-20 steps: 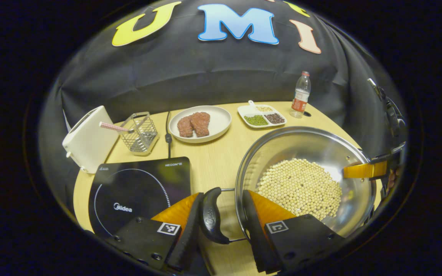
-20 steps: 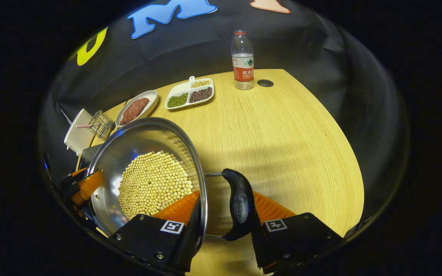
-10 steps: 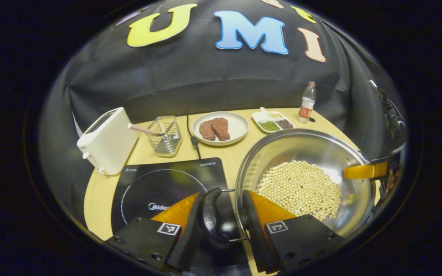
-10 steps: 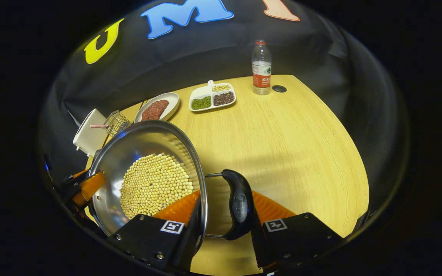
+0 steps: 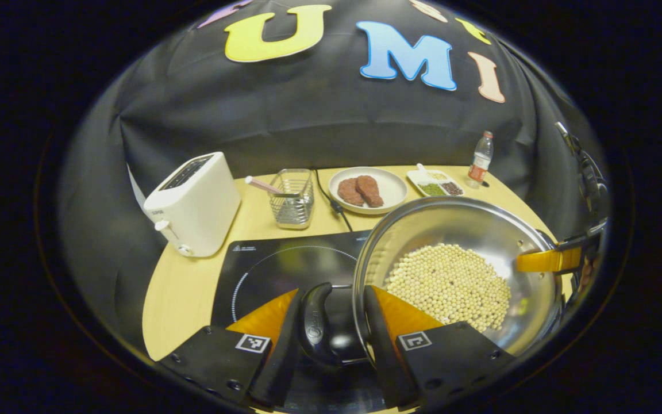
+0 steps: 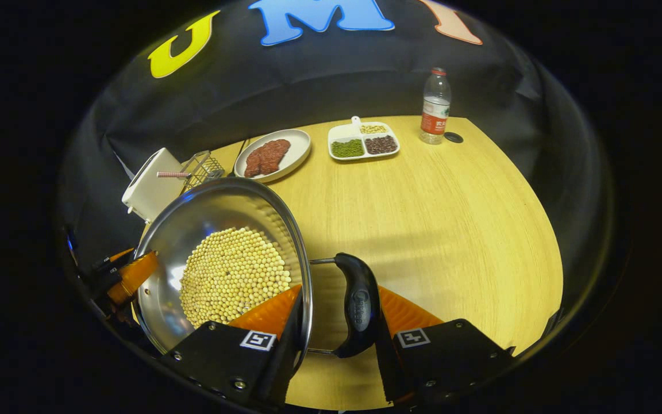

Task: First push the handle of the pot to place it horizontally, then grasp the pot with both hands and set it on the induction cooktop.

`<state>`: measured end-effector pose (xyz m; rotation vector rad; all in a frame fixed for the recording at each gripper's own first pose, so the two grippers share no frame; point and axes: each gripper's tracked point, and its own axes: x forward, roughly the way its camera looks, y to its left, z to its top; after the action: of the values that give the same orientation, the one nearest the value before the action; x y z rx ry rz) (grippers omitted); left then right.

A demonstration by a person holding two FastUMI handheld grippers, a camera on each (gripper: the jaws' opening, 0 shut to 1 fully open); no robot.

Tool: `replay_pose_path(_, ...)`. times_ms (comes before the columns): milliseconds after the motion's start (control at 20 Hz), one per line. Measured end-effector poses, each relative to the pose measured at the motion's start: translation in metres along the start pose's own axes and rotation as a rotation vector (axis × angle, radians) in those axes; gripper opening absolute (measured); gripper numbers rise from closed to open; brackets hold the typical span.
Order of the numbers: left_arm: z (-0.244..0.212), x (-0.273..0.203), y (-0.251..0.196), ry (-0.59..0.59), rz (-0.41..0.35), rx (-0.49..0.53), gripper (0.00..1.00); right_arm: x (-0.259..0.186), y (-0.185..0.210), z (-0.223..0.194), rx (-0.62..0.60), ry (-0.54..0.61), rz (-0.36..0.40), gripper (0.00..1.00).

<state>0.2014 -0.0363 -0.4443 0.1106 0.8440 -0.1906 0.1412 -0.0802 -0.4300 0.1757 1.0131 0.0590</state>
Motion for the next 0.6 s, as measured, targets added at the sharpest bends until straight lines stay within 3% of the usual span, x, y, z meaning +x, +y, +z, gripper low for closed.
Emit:
replay_pose_path(250,0.001,-0.003,-0.002,-0.001,0.007,0.000,0.70,0.003,-0.001,-0.003,0.000,0.008,0.004,0.62)
replay_pose_path(600,0.003,0.006,-0.004,0.015,-0.009,0.003,0.63,0.000,-0.002,-0.006,0.017,0.004,0.016,0.62)
